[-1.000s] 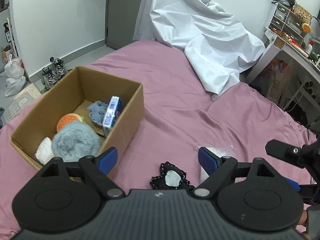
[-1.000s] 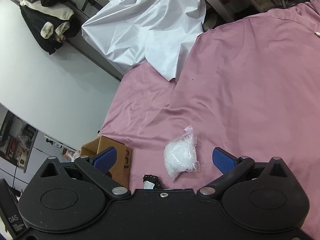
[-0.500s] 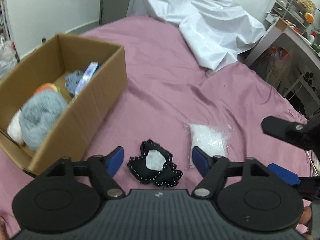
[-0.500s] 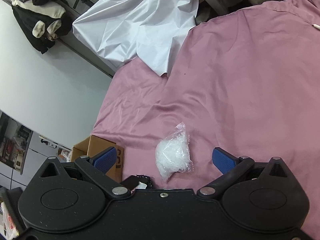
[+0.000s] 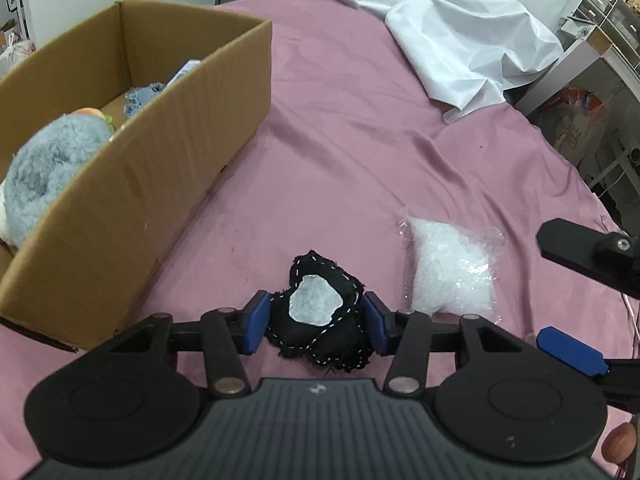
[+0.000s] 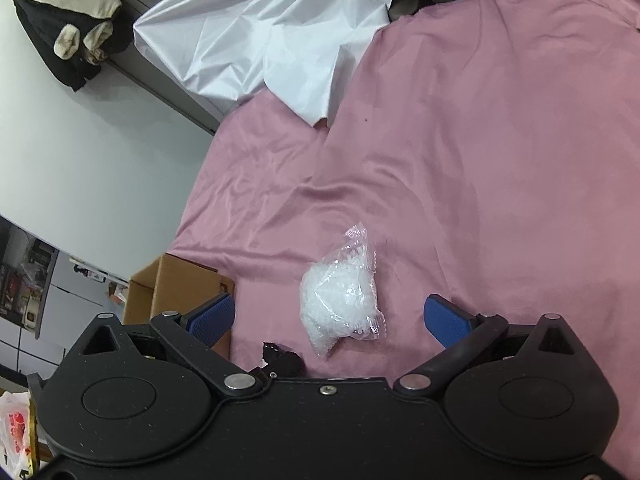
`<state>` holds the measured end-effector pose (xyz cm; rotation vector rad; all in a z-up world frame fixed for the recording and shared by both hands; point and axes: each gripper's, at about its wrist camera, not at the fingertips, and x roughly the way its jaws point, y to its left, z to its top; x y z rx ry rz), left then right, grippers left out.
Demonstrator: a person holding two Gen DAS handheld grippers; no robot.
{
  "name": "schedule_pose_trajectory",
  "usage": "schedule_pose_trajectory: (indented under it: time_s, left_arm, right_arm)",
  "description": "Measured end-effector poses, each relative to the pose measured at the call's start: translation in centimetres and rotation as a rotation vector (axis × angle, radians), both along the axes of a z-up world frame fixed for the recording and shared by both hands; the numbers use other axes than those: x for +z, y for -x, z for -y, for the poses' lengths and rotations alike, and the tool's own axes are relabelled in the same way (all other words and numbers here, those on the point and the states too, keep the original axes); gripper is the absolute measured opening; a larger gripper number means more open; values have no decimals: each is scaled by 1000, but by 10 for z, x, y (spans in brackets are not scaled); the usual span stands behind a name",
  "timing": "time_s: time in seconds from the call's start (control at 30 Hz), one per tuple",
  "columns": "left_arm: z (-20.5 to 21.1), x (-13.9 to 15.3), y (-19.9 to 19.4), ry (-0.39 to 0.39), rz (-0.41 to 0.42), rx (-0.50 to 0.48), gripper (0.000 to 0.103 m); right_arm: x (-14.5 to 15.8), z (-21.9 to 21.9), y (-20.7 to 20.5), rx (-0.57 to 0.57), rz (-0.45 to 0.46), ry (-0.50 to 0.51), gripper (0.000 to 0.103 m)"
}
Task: Organize soft objects
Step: 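Close the left tool on the black plush while the right tool grips the clear fluff bag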
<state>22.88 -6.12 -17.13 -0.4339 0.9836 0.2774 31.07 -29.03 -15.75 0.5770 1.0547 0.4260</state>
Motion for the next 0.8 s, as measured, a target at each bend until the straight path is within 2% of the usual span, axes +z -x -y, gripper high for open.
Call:
schedule_pose_trajectory:
  time_s: [0.33,0.4,0.5,0.6,0.63,0.7,0.73,0.8]
  left_arm:
    - [0,-6,-2,-11,2,-26,50]
    - [0,-6,-1,-9,6,-24,49]
    - [-3,-5,2,-4,14,-6,41]
    - [-6,-3,6,11,27,8,36]
    - [-7,-2,7,13,29,9,35]
    - [-7,0,9,14,33,10,33]
    - [-7,1,10,14,35,11,32]
    - [-7,5,11,15,40,11,29]
  right_arm:
    - [-18,-21,-4,33,2,82,101]
    - [-18,-24,-3,33,22,106,96]
    - [-17,-28,-2,42,52,131,82]
    - [-20,-30,-2,63,52,129,64]
    - [-21,-31,-2,73,49,131,54]
    - [-20,-34,-1,84,56,139,52]
    - [-19,-34,0,90,63,145,46]
    - [-16,-34,0,95,67,146,42]
